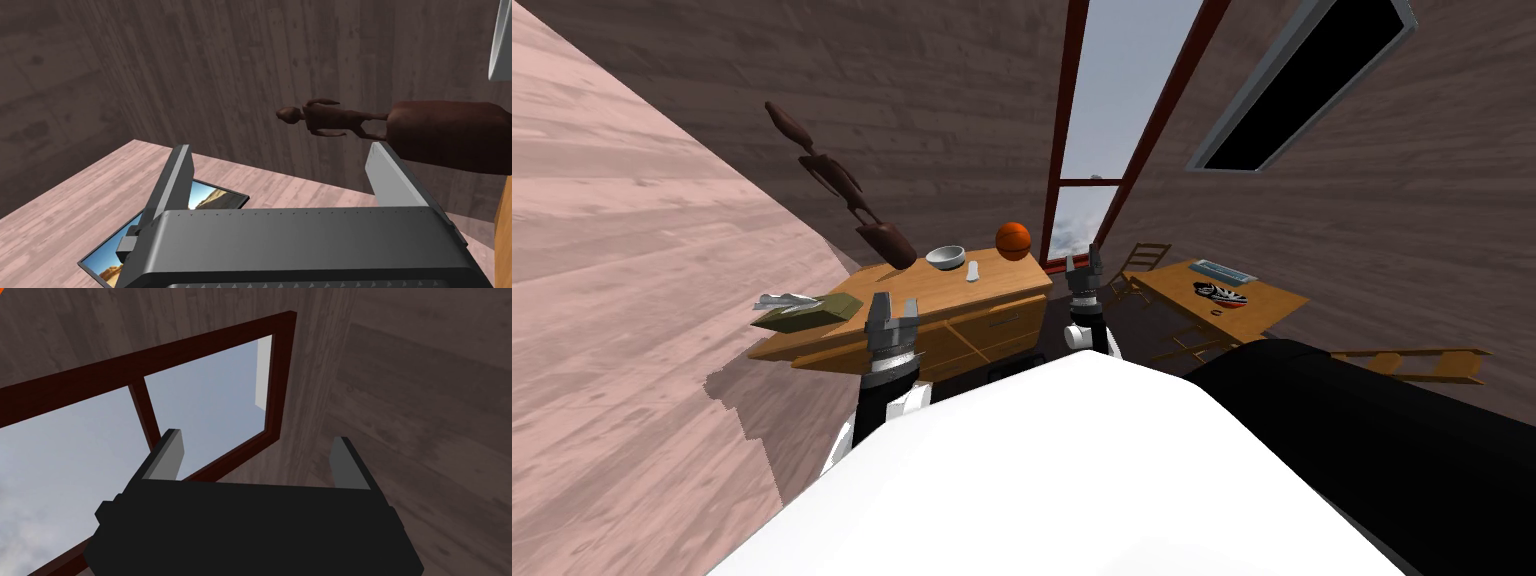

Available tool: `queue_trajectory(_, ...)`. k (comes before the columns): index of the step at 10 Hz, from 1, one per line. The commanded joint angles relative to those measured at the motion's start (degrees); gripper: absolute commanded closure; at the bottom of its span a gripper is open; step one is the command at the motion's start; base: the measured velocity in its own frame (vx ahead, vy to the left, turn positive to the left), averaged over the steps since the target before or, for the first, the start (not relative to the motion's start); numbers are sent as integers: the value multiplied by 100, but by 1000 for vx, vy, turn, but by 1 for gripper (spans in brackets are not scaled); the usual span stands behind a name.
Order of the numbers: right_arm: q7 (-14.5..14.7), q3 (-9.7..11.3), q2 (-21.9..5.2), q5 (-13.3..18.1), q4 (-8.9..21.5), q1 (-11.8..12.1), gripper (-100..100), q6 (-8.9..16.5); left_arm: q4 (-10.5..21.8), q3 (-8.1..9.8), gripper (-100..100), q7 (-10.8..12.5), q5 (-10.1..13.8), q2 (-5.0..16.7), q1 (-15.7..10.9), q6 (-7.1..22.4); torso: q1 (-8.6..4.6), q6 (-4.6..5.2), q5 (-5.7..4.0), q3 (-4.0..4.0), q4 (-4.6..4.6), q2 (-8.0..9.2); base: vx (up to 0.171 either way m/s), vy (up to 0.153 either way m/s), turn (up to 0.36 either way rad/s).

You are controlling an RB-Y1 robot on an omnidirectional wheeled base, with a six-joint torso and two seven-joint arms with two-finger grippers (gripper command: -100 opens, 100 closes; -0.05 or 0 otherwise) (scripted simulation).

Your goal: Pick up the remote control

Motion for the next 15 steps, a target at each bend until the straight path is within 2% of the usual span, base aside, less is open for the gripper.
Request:
queue_trajectory(1,0,0,0,0,0,0,0,0,228,-104,-100,129,-35,286,17,-94,0,0,0,0,0,0,-71,-17,-98)
queue_trajectory(2,0,0,0,0,0,-1,0,0,228,-104,-100,129,-35,387,17,-94,-1,2,0,1,0,3,-64,-23,-56)
queue_trajectory(3,0,0,0,0,0,0,0,0,472,-202,-100,258,-66,589,17,-196,-4,0,-1,1,0,1,-82,-38,-113)
queue_trajectory(4,0,0,0,0,0,-1,0,0,472,-202,-100,258,-66,736,17,-196,-9,2,-1,3,1,7,-73,-31,-67)
queue_trajectory(5,0,0,0,0,0,0,0,0,737,-312,-100,401,-102,917,16,-309,-7,0,-2,3,1,5,-78,-32,-130)
queue_trajectory(6,0,0,0,0,0,-1,0,0,737,-312,-100,401,-102,1076,16,-309,-7,2,-1,3,1,7,-75,-28,-82)
queue_trajectory(7,0,0,0,0,0,0,0,0,963,-434,-100,559,-141,1244,16,-432,-5,0,-2,3,1,6,-88,-32,-174)
queue_trajectory(9,0,0,0,0,0,0,0,0,1022,-434,-100,559,-141,1491,16,-432,-4,-1,-1,4,2,7,-56,-24,-25)
queue_trajectory(10,0,0,0,0,0,1,0,0,1268,-568,-100,730,-184,1707,17,-565,-1,-1,0,-2,0,-5,-58,-43,-176)
queue_trajectory(11,0,0,0,0,0,-1,0,0,1326,-568,-100,730,-184,1855,17,-565,-9,3,-1,-2,-1,-2,-71,-40,-94)
queue_trajectory(12,0,0,0,0,0,0,0,0,1557,-712,-100,913,-229,2033,16,-708,-7,-2,-2,1,1,2,-86,-66,-158)
queue_trajectory(14,0,0,0,0,0,0,0,0,1647,-712,-100,913,-229,2298,16,-708,-8,-1,-3,5,2,8,-64,-21,-42)
queue_trajectory(15,0,-1,0,0,0,1,0,0,1889,-865,-100,1109,-277,2509,15,-859,5,-2,0,0,1,-2,-63,-32,-192)
